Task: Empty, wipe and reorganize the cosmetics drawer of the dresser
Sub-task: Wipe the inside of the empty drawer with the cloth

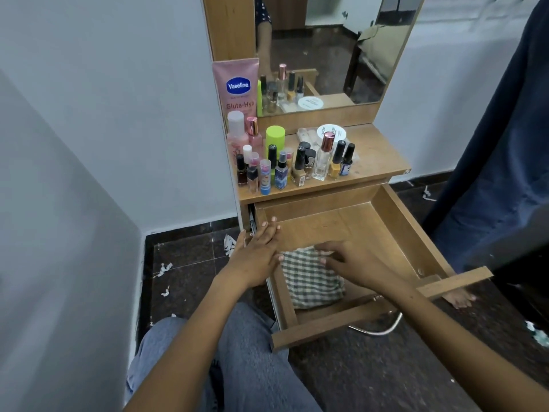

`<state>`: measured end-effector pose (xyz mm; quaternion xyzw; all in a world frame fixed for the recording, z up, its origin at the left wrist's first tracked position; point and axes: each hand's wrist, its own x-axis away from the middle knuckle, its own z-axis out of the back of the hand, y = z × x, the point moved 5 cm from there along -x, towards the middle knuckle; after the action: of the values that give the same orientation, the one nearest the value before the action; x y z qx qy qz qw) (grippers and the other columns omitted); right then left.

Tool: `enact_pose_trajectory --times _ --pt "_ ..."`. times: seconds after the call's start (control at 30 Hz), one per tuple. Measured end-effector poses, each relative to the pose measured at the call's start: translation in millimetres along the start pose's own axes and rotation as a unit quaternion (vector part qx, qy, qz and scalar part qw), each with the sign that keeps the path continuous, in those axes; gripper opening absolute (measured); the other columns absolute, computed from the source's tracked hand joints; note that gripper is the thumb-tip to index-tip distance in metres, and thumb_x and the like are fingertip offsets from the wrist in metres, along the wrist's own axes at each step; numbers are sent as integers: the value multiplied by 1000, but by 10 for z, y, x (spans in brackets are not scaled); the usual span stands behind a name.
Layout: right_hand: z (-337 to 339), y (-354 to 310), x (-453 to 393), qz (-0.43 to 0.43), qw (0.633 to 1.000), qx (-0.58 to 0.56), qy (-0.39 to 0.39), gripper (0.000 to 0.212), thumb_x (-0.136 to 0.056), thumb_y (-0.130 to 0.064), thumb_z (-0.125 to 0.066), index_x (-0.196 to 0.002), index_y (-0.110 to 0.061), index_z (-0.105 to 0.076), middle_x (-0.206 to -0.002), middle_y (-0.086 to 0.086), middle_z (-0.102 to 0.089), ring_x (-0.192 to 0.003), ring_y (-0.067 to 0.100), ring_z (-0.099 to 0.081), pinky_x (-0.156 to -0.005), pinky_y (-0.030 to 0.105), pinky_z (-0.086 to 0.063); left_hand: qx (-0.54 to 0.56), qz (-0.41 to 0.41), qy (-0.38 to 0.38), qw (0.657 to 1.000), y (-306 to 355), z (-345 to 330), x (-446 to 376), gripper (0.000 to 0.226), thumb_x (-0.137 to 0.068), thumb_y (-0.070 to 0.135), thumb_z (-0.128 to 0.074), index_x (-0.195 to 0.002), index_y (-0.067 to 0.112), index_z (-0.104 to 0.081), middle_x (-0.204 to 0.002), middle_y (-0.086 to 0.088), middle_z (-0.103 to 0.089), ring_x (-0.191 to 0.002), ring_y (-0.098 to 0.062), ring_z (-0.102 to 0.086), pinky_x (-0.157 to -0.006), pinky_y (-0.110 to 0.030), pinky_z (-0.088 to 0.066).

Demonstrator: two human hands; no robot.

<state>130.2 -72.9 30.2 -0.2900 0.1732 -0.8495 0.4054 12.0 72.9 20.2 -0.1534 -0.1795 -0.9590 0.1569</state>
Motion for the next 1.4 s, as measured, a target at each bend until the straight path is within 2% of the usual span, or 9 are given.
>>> enact_pose_trajectory --times 0.07,0.17,0.23,0.43,0.57,0.87,0.97,1.13,1.4 --pt "-45 -30 -3 101 992 77 -19 39 -90 -19 -62 -127 -29 -59 -138 -4 -55 -123 13 -53 -100 28 -43 -2 1 -1 1000 2 5 1 61 -103 35 -27 -151 18 7 -154 5 26 -142 -9 20 -113 -44 15" --pt "-291 -107 11 209 947 205 -132 48 -89 -15 -61 -134 -33 -52 -157 -11 -17 -144 9 -15 -116 31 -24 -4 1 -4 1000 3 12 1 61 -103 35 -27 -151 18 8 -154 5 27 -142 -9 20 -112 -44 15" --pt "-398 -147 -1 258 916 262 -162 55 -89 -9 -60 -136 -34 -49 -160 -10 -8 -148 14 -6 -116 36 -28 -4 2 -4 1000 8 8 -1 61 -103 34 -27 -151 19 8 -154 5 27 -142 -9 20 -112 -44 16" --pt "-324 -130 -322 269 894 341 -106 58 -92 -14 -55 -142 -37 -38 -161 -7 -7 -148 22 -12 -111 41 -35 -6 1 -3 1000 0 -2 -4 61 -103 36 -25 -151 20 9 -154 4 26 -142 -10 20 -112 -44 15" --pt "-171 26 -683 180 923 335 -53 52 -98 -33 -46 -146 -40 -28 -161 -3 -7 -148 22 -8 -118 44 -20 -2 2 -5 1000 7 10 -20 61 -103 36 -27 -150 21 10 -154 4 26 -142 -10 20 -112 -44 15" --pt "86 526 -735 76 960 262 55 52 -97 -32 -47 -147 -32 -31 -158 1 -23 -144 25 -24 -117 39 -23 -13 5 -3 1000 6 0 -15 62 -103 36 -27 -151 19 8 -154 5 26 -142 -10 20 -112 -44 14" --pt "-11 445 -661 98 962 250 38 45 -96 -25 -49 -140 -33 -44 -152 3 -36 -137 25 -37 -113 37 -32 -13 4 2 1000 7 -3 -12 62 -103 36 -28 -151 19 7 -154 5 26 -142 -10 20 -112 -43 14" --pt "-416 -64 -402 235 931 272 -62 40 -90 -18 -59 -127 -33 -59 -159 -5 -20 -146 28 -15 -117 44 -24 -11 0 -2 1000 9 2 -12 61 -103 36 -27 -151 20 8 -154 5 26 -142 -9 20 -112 -43 14" --pt "-441 -116 -83 350 888 237 -183 19 -85 -18 -65 -94 -32 -75 -156 -6 -23 -139 18 -23 -112 36 -30 -10 3 0 1000 6 -2 -10 60 -103 35 -27 -151 18 5 -154 5 26 -143 -10 19 -112 -44 14"
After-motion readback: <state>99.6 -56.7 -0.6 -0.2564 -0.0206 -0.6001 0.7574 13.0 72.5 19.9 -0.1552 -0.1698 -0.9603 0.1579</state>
